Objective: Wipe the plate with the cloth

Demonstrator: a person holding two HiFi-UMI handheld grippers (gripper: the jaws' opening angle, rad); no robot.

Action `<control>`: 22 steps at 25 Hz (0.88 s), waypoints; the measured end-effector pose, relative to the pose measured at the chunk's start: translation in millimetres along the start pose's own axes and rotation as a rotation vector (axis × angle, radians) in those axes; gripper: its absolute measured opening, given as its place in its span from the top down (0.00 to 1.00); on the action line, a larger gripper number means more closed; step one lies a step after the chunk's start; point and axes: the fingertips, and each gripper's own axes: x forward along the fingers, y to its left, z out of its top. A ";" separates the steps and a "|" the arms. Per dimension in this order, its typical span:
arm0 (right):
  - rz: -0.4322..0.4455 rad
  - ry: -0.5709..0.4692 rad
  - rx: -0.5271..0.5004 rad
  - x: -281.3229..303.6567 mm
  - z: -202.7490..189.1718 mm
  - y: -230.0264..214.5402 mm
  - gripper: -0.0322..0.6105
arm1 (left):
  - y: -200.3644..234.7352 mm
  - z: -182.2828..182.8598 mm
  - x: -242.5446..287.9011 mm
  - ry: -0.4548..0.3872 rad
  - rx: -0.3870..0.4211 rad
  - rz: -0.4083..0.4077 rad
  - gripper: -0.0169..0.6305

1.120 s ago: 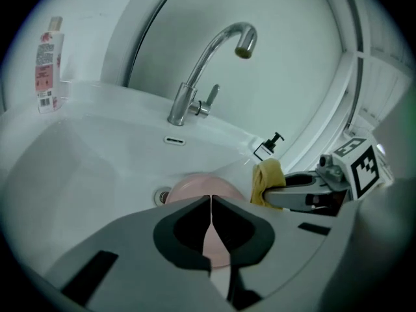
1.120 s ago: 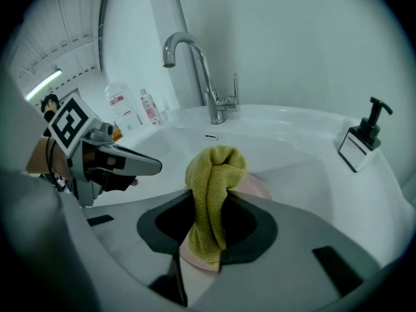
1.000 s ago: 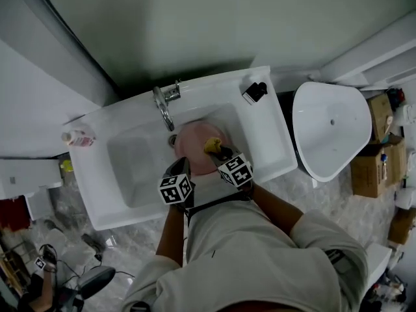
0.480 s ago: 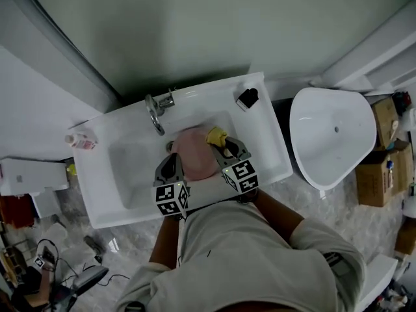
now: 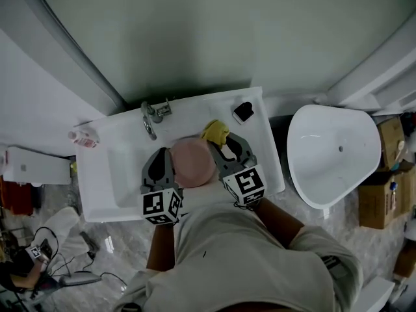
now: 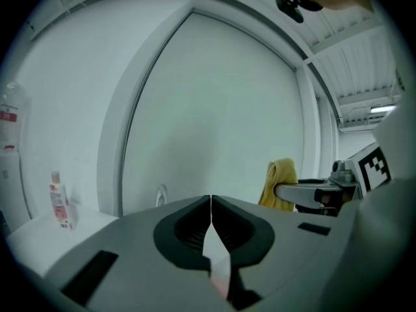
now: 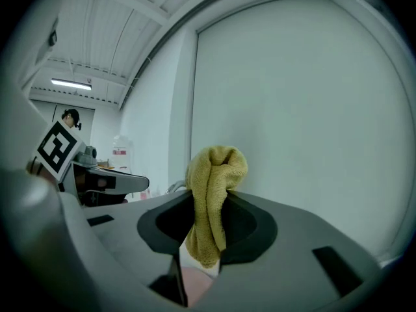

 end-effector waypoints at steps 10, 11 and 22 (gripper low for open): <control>-0.027 -0.076 -0.065 -13.1 21.2 -28.3 0.79 | -19.8 33.0 7.6 -0.087 0.093 0.038 0.94; -0.031 -0.077 -0.063 -13.7 21.2 -30.6 0.79 | -20.9 32.1 7.8 -0.087 0.090 0.038 0.94; -0.072 -0.074 -0.054 -26.4 18.2 -47.2 0.79 | -32.5 19.5 11.0 -0.055 0.093 0.020 0.94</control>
